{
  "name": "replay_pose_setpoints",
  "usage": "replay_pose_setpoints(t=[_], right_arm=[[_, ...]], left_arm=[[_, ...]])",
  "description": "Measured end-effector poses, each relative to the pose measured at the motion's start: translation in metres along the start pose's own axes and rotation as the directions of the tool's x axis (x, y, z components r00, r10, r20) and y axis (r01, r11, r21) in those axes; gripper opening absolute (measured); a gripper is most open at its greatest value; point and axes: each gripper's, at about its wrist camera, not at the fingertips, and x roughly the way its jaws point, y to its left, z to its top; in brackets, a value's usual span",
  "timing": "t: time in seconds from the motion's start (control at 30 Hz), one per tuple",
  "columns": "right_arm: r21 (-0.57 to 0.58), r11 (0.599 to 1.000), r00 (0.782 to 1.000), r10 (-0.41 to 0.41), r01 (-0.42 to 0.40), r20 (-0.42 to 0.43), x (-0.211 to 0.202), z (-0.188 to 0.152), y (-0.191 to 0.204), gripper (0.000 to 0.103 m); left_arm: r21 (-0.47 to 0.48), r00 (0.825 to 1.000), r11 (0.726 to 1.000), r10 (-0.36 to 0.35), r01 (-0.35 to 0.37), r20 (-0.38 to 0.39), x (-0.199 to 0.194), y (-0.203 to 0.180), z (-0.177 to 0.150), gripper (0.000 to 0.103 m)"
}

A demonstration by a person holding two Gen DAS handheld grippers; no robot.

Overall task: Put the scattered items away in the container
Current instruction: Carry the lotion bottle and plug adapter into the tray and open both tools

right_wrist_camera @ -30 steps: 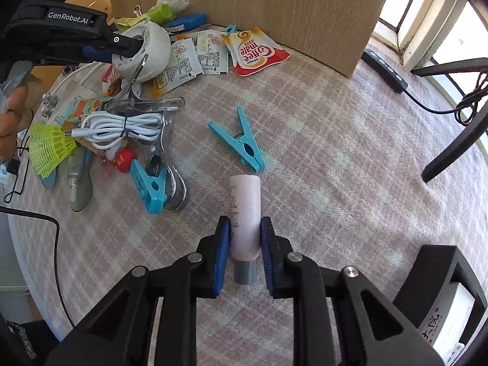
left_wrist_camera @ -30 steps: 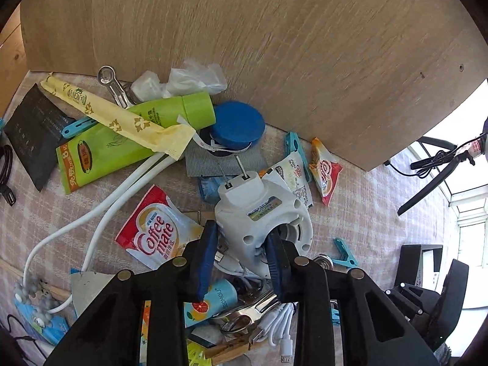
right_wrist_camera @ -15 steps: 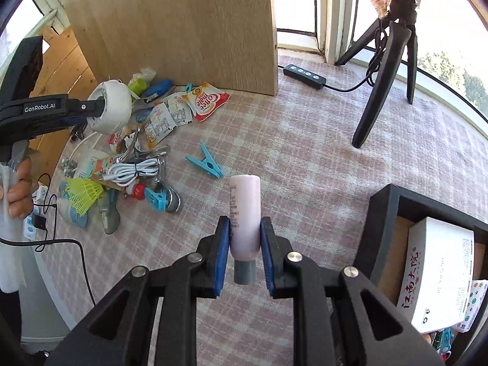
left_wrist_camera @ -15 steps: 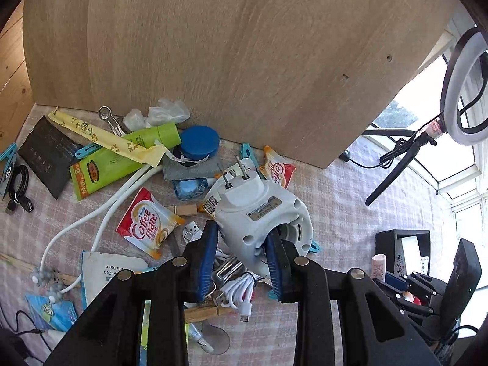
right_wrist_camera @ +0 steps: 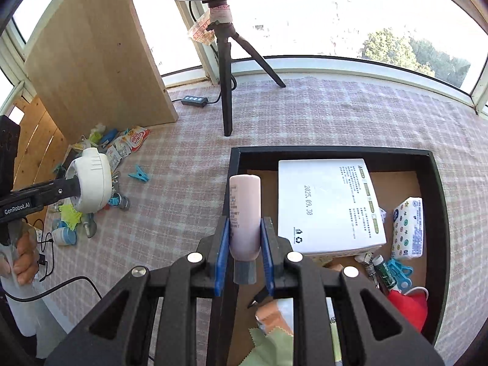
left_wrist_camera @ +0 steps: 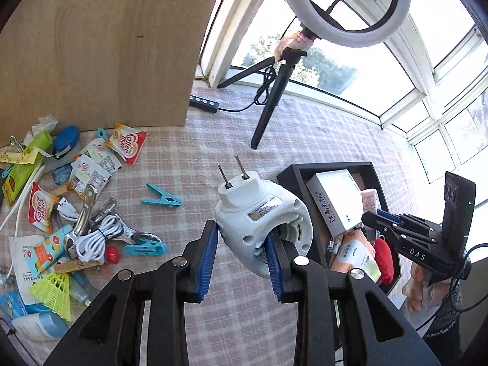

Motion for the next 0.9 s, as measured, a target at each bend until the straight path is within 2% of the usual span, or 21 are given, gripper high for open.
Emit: replay_pose_setpoints(t=[0.27, 0.53, 0.6, 0.63, 0.67, 0.7, 0.9], right_arm=[[0.153, 0.984, 0.995, -0.096, 0.092, 0.019, -0.036, -0.033, -0.077, 0.02], [0.235, 0.958, 0.985, -0.173, 0.164, 0.017, -0.056, -0.054, -0.121, 0.02], [0.235, 0.959, 0.985, -0.171, 0.16, 0.027, -0.06, -0.057, -0.125, 0.021], [0.235, 0.958, 0.985, -0.172, 0.162, 0.023, -0.06, -0.057, -0.127, 0.031], [0.243, 0.955, 0.983, -0.182, 0.172, 0.021, -0.061, -0.057, -0.129, 0.046], [0.248, 0.952, 0.981, -0.191, 0.178, 0.029, -0.063, -0.057, -0.129, 0.051], [0.247, 0.955, 0.982, -0.183, 0.166, 0.049, -0.063, -0.056, -0.121, 0.052]], left_arm=[[0.154, 0.989, 0.981, -0.1, 0.116, -0.106, 0.038, -0.103, -0.022, 0.029], [0.237, 0.982, 0.96, -0.118, 0.151, -0.15, 0.06, -0.157, -0.034, 0.029], [0.255, 0.976, 0.952, -0.127, 0.17, -0.174, 0.066, -0.167, -0.036, 0.034], [0.253, 0.974, 0.952, -0.13, 0.174, -0.184, 0.068, -0.169, -0.037, 0.047], [0.25, 0.975, 0.952, -0.134, 0.176, -0.176, 0.068, -0.17, -0.037, 0.054], [0.249, 0.978, 0.954, -0.131, 0.168, -0.16, 0.067, -0.171, -0.037, 0.055], [0.231, 0.984, 0.963, -0.106, 0.137, -0.14, 0.064, -0.16, -0.039, 0.055]])
